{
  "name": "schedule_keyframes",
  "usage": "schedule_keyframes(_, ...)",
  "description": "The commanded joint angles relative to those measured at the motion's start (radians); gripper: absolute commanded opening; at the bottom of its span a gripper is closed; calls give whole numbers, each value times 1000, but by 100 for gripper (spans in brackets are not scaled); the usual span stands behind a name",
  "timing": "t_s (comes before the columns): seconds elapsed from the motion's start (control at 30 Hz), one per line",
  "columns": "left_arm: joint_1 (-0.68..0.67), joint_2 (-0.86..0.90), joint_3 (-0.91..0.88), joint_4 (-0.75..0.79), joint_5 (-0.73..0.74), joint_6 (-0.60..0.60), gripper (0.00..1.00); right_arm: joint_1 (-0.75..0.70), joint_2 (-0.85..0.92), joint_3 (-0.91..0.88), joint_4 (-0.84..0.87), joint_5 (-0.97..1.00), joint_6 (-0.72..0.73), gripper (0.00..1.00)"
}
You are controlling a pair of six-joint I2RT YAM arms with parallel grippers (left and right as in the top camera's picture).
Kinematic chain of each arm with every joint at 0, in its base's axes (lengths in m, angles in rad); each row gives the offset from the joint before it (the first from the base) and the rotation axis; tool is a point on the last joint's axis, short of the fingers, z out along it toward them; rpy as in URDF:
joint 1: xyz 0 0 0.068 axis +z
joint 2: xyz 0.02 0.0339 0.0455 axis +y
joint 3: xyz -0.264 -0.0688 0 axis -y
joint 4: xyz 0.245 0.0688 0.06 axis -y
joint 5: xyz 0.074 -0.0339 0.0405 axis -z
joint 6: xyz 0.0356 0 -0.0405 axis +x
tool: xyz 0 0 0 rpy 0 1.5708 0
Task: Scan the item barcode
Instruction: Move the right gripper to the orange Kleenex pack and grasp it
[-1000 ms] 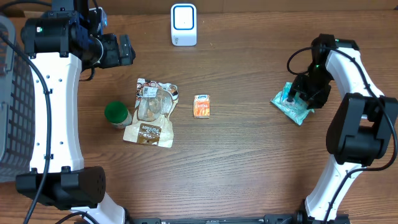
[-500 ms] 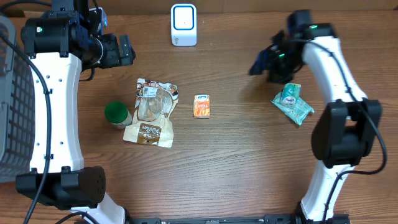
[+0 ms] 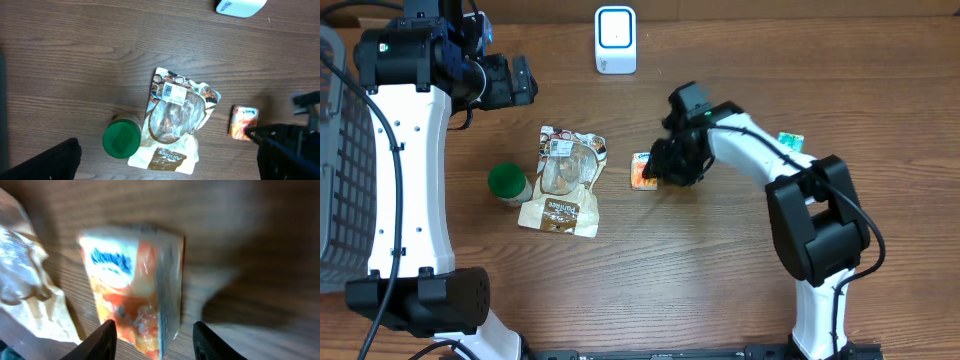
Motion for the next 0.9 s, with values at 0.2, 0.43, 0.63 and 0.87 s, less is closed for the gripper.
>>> schedule_keyframes(0.2,2,-6,3,0,-6,-7,100,23,-23,-39,20,112,134,18)
schedule_keyframes(0.43,2,-6,3,0,-6,-6,100,-19,-25,-11,-15,53,-110,4)
schedule_keyframes(0.63,2,-6,3,0,-6,-7,100,-48,-27,61,-108,-144,-434,4)
schedule_keyframes(0.87,2,-6,3,0,-6,-7,100,-101,-27,157,-151,-547,-462,4)
